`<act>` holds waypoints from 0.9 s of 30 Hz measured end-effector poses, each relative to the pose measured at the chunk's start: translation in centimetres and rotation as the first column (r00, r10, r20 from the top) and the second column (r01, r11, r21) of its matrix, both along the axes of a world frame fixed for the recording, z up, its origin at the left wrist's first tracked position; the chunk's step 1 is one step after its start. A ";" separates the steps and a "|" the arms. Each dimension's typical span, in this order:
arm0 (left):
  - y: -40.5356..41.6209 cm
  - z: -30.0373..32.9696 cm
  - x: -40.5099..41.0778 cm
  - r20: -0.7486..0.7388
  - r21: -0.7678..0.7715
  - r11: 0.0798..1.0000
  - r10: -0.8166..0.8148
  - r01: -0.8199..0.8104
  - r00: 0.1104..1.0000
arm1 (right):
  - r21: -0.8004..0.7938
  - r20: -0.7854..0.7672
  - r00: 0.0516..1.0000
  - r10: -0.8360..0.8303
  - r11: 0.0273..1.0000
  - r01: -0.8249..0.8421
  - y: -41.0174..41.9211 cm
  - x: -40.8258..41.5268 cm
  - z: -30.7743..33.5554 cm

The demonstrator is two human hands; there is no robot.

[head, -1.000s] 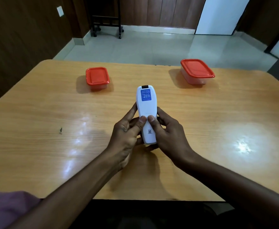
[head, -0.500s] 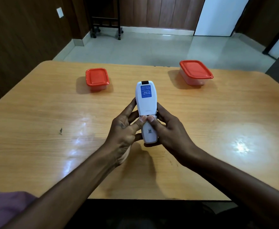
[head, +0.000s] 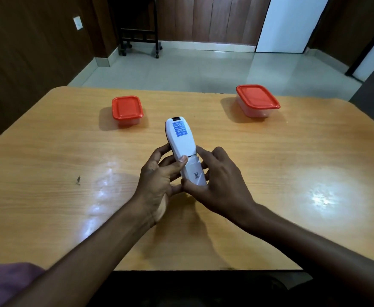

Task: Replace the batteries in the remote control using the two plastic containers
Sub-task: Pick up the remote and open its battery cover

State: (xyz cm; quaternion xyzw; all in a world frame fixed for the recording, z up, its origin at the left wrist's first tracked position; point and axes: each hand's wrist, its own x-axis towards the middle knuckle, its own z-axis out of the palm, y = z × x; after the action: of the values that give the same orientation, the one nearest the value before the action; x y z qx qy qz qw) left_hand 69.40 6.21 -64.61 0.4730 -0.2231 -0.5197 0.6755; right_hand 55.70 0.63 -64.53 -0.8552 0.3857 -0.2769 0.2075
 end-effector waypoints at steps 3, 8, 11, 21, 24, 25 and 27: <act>0.0 0.0 0.0 0.005 0.001 1.000 0.018 -0.018 1.000 | 0.037 -0.020 1.000 0.015 0.999 -0.014 -0.2 0.0 0.5; -0.2 -0.2 0.1 0.026 0.013 0.998 0.057 -0.058 0.998 | 0.025 -0.048 0.998 0.030 0.999 -0.029 -0.7 0.1 1.2; -0.6 -0.1 0.8 0.029 0.028 0.995 0.095 -0.096 0.995 | 0.023 -0.082 0.995 0.061 0.998 -0.059 -0.6 -0.2 0.9; -0.9 -0.2 1.5 0.017 0.055 0.986 0.157 -0.157 0.988 | -0.035 -0.241 0.957 -0.162 0.987 0.159 -2.8 -1.3 1.1; -1.0 -0.4 1.4 0.004 0.077 0.984 0.162 -0.162 0.987 | -0.075 -0.373 0.893 -0.253 0.967 0.243 -4.4 -1.9 1.0; -1.0 -0.4 1.4 0.000 0.084 0.983 0.162 -0.161 0.987 | -0.075 -0.404 0.877 -0.261 0.965 0.253 -4.9 -2.1 1.0; -1.0 -0.4 1.4 0.000 0.094 0.983 0.156 -0.156 0.988 | -0.073 -0.460 0.849 -0.261 0.964 0.257 -5.7 -2.5 0.9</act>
State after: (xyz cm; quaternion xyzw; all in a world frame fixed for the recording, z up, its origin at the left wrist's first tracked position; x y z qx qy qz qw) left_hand 70.79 5.24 -65.06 0.5185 -0.1581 -0.4769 0.6919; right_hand 53.23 -5.10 -63.63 -0.8376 0.5347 -0.0908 0.0659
